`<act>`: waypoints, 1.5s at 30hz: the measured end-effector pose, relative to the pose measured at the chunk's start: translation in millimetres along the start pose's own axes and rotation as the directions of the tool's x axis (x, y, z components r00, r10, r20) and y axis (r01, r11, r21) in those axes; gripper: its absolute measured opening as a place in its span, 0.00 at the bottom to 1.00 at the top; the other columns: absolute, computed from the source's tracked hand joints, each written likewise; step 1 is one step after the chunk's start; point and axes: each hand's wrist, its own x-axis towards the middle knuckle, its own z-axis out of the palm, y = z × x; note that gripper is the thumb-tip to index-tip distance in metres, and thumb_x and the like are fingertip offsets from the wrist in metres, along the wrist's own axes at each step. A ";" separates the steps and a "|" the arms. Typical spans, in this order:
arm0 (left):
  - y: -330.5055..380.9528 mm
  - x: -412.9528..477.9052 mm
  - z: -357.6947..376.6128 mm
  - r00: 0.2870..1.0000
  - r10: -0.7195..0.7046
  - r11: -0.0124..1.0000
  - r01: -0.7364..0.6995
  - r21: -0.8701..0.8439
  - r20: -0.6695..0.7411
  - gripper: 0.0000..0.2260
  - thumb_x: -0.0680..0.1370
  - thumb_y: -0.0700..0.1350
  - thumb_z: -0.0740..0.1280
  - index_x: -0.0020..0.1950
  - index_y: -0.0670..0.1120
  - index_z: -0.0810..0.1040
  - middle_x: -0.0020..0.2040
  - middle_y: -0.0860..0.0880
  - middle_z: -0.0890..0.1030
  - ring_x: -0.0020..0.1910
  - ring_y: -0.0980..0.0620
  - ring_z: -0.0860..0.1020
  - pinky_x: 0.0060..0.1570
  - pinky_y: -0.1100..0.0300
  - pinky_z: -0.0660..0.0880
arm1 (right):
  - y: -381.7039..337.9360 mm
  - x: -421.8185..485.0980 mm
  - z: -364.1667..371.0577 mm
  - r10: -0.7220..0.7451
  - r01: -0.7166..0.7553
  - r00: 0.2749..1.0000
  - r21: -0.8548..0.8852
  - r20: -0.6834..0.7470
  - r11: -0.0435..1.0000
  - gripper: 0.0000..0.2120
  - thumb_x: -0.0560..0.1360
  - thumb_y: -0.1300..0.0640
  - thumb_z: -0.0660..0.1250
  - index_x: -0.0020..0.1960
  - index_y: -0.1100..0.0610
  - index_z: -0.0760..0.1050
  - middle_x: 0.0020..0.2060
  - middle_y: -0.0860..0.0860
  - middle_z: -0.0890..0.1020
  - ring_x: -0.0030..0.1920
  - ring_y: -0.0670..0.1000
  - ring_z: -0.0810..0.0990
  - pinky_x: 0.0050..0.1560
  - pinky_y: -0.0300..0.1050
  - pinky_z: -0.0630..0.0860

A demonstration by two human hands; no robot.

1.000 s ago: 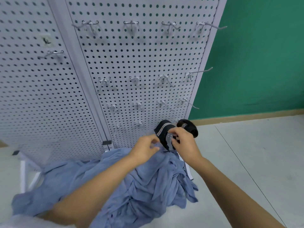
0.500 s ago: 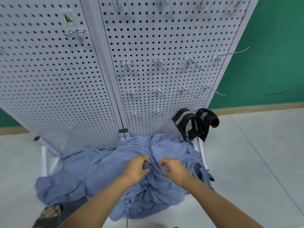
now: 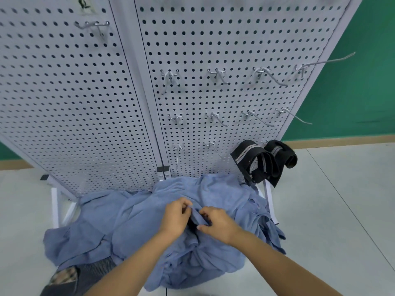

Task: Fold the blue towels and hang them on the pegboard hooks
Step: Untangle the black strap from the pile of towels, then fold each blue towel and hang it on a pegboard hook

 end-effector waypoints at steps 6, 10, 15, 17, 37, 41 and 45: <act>68.4 -2.5 -81.8 0.997 0.037 0.954 -0.057 -0.293 -0.075 0.10 0.77 0.35 0.64 0.40 0.48 0.76 0.36 0.50 0.80 0.34 0.59 0.77 0.39 0.68 0.71 | -37.4 -10.5 -41.8 0.025 -0.025 0.995 -0.006 -0.101 1.000 0.10 0.77 0.56 0.66 0.39 0.57 0.71 0.34 0.53 0.75 0.39 0.53 0.75 0.39 0.47 0.69; 115.7 -19.0 -144.9 0.995 0.082 0.924 -0.095 -0.369 -0.049 0.10 0.78 0.36 0.62 0.43 0.48 0.77 0.39 0.50 0.80 0.42 0.52 0.76 0.43 0.61 0.70 | -75.6 -31.5 -102.8 -0.056 0.055 0.989 -0.008 -0.135 0.998 0.13 0.76 0.62 0.66 0.35 0.55 0.66 0.30 0.50 0.68 0.36 0.51 0.68 0.37 0.44 0.63; 170.2 -61.8 -210.7 0.954 0.135 0.991 -0.128 -0.042 0.268 0.11 0.73 0.55 0.71 0.48 0.49 0.78 0.43 0.54 0.78 0.43 0.55 0.75 0.41 0.67 0.68 | -132.9 -66.7 -174.1 -0.193 0.178 0.950 -0.084 -0.247 0.981 0.05 0.75 0.66 0.64 0.43 0.68 0.73 0.34 0.59 0.71 0.37 0.49 0.67 0.35 0.38 0.63; 182.8 -75.4 -225.5 0.949 0.142 0.986 -0.162 0.048 0.283 0.15 0.72 0.57 0.72 0.41 0.47 0.75 0.37 0.47 0.73 0.38 0.51 0.71 0.38 0.60 0.64 | -159.4 -80.4 -196.3 -0.249 0.230 0.918 -0.098 -0.309 0.968 0.04 0.75 0.67 0.63 0.46 0.69 0.74 0.38 0.60 0.75 0.39 0.51 0.70 0.40 0.44 0.66; 265.7 -170.5 -249.5 0.962 0.207 0.357 0.097 -0.929 0.180 0.11 0.80 0.47 0.63 0.53 0.40 0.78 0.50 0.40 0.81 0.52 0.45 0.79 0.58 0.53 0.74 | -237.4 -184.9 -231.1 -0.033 0.212 0.869 0.313 -0.493 0.926 0.10 0.77 0.52 0.65 0.50 0.58 0.74 0.38 0.54 0.81 0.36 0.51 0.78 0.44 0.48 0.77; 281.9 -194.1 -256.2 0.971 0.205 0.140 0.095 -0.986 0.123 0.10 0.80 0.48 0.63 0.50 0.42 0.77 0.47 0.42 0.80 0.54 0.47 0.78 0.63 0.54 0.71 | -223.3 -200.4 -207.7 0.050 0.070 0.972 0.487 -0.229 0.871 0.15 0.77 0.44 0.63 0.45 0.55 0.77 0.39 0.48 0.82 0.38 0.48 0.78 0.41 0.41 0.75; 296.8 -212.6 -255.1 0.959 0.276 0.056 0.055 -0.997 0.069 0.11 0.82 0.47 0.61 0.55 0.42 0.77 0.56 0.42 0.80 0.61 0.48 0.76 0.65 0.54 0.70 | -228.4 -204.0 -192.5 0.061 0.011 0.993 0.584 -0.103 0.812 0.13 0.79 0.51 0.61 0.50 0.58 0.79 0.46 0.52 0.84 0.47 0.51 0.80 0.52 0.46 0.77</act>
